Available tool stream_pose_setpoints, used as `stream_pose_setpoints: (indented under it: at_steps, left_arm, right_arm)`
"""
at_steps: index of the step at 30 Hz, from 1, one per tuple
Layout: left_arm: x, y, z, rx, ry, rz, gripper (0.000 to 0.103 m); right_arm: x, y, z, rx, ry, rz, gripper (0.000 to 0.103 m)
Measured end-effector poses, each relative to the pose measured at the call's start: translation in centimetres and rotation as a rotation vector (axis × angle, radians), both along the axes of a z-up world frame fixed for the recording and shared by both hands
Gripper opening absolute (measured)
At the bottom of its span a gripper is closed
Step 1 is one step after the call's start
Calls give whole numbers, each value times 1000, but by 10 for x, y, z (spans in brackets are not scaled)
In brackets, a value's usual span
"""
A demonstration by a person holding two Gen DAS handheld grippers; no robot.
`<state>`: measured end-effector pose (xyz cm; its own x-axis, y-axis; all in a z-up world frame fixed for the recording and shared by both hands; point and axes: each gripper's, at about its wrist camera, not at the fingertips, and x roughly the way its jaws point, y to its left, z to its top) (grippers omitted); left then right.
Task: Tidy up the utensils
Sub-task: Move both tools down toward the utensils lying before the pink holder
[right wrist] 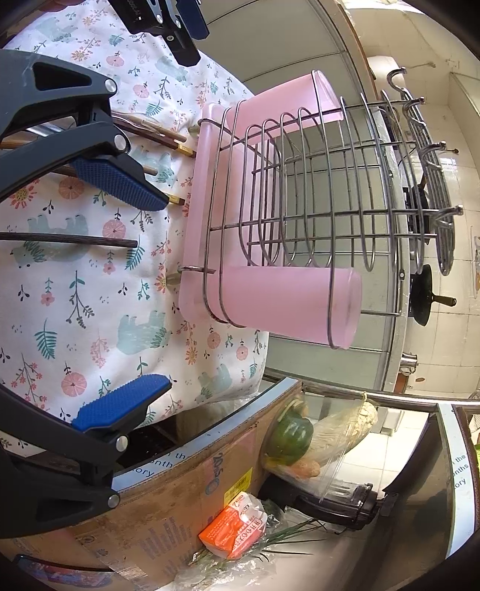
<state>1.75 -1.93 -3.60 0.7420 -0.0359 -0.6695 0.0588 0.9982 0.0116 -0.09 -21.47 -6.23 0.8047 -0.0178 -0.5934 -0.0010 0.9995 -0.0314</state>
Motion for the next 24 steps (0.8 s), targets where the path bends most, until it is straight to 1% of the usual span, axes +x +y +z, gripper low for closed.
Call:
stream_pose_setpoints:
  at_steps: [10,12,17,19,20,22,24]
  left_arm:
    - [3,2,-11,-33,61,-7,60]
    - [5,3,-14,-40,78,-7,60]
    - [10,0,-22,-55,129,-30,59]
    - [11,-3,-25,-50,137,-45,47]
    - [13,-4,-26,-52,147,-57,44]
    - [15,-6,-28,-71,168,-75,33]
    - [17,-6,-31,-109,203,-99,30]
  right_arm:
    - [4,-5,-10,11,31,0,89]
    - [5,-7,-13,17,44,4,85]
    - [9,-14,-24,54,105,17,69]
    - [10,-17,-28,80,132,23,66]
    - [11,-18,-29,96,144,26,63]
    - [13,-22,-33,124,162,31,60]
    - [14,-25,-34,143,173,33,59]
